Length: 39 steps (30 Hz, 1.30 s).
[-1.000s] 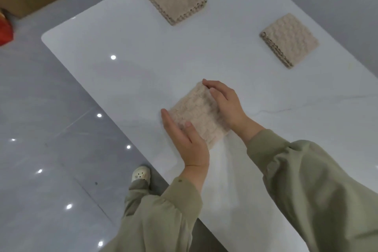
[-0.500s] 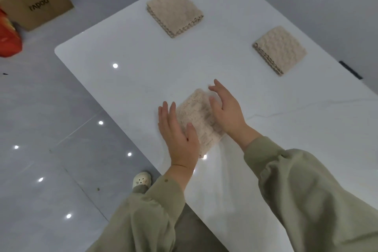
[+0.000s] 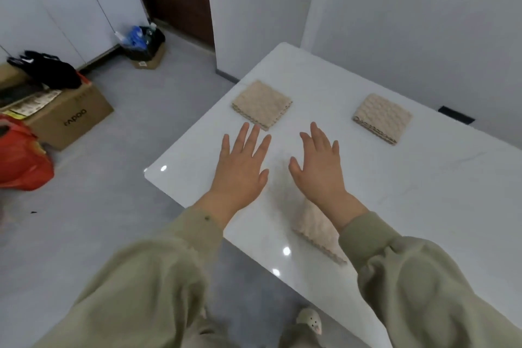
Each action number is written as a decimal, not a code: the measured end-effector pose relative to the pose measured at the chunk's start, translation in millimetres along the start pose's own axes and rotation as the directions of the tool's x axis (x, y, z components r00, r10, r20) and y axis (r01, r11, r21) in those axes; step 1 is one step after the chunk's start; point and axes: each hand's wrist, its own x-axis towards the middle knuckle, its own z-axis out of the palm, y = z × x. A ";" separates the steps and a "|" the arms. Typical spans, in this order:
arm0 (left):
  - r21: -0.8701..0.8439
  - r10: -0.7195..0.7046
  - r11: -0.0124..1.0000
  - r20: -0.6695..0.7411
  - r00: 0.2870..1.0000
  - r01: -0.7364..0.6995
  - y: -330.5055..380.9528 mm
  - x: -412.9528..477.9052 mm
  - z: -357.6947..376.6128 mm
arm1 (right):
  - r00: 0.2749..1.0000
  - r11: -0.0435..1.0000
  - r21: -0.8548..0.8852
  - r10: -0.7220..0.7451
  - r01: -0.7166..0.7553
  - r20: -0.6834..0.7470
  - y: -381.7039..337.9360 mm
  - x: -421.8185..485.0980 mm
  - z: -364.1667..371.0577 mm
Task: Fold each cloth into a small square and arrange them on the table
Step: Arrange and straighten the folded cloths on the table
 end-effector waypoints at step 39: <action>-0.865 0.255 0.490 0.256 0.932 0.104 -183.8 248.9 53.2 | 0.602 0.302 0.741 0.780 -0.600 0.170 -73.4 192.7 81.2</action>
